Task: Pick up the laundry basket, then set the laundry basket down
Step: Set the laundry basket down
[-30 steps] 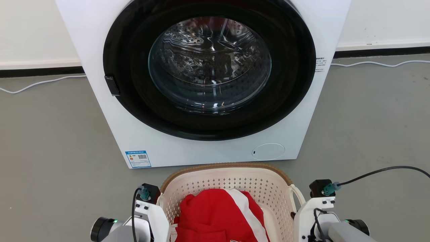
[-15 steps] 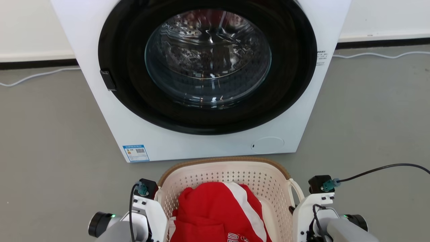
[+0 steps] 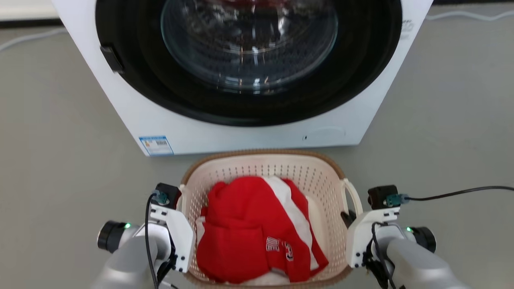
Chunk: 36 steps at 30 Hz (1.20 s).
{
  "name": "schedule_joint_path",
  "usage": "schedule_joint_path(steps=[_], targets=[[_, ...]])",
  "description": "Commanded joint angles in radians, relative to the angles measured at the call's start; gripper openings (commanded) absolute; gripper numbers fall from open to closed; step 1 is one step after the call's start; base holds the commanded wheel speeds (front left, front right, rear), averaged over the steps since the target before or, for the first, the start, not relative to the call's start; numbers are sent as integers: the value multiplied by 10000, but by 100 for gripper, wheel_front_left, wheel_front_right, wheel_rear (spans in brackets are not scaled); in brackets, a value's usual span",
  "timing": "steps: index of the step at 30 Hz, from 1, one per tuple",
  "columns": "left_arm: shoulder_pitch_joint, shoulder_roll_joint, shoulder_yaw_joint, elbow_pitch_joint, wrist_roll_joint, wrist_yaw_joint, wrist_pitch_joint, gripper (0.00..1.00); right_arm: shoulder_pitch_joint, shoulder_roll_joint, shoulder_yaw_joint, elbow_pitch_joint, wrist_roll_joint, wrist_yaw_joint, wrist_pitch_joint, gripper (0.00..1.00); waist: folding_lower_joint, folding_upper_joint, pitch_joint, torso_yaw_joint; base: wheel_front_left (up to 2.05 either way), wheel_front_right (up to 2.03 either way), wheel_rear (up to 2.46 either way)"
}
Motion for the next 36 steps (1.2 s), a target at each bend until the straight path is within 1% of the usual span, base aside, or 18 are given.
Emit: schedule_joint_path(steps=[1, 10, 17, 19, 25, 26, 28, 29, 32, 36], targets=[[-665, 218, 94, -146, 194, 9, -342, 0, -266, 207, 212, -320, -56, 175, -330, 0, 1, -1, 614, 24, 0, 0, 0], [-1542, 321, 173, -64, 300, 321, -1470, 0, -1204, 207, 341, -49, -388, 175, -1610, 0, 1, -1, 2664, 278, 0, 0, 0], [-2270, 407, 281, -61, 364, 510, -2194, 0, -2116, 207, -42, 322, -740, 175, -2037, 0, 1, -1, 4097, 527, 0, 0, 0], [-2484, 467, 304, -98, 429, 634, -2335, 0, -2417, 207, -194, 377, -950, 175, -2060, 0, 1, -1, 4472, 560, 0, 0, 0], [-2756, 710, 462, -408, 581, 825, -2505, 0, -2983, 207, -1099, 274, -1837, 175, -2068, 0, 1, -1, 5193, 530, 0, 0, 0], [-2869, 873, 611, -788, 705, 948, -2513, 0, -3073, 207, -1514, 181, -2312, 175, -2069, 0, 1, -1, 5479, 515, 0, 0, 0], [-2922, 1073, 773, -1286, 935, 1105, -2516, 0, -3126, 207, -1945, 28, -2813, 175, -2070, 0, 1, -1, 5767, 483, 0, 0, 0], [-2922, 1073, 773, -1286, 935, 1105, -2516, 0, -3126, 207, -1945, 28, -2813, 175, -2070, 0, 1, -1, 5767, 483, 0, 0, 0], [-2861, 1325, 1118, -2042, 1295, 1324, -2518, 0, -3098, 207, -2623, -297, -3606, 175, -2070, 0, 1, -1, 6133, 426, 0, 0, 0], [-2711, 1480, 1598, -2738, 1756, 1493, -2519, 0, -2904, 207, -3611, -768, -4689, 175, -2071, 0, 1, -1, 6520, 409, 0, 0, 0]])
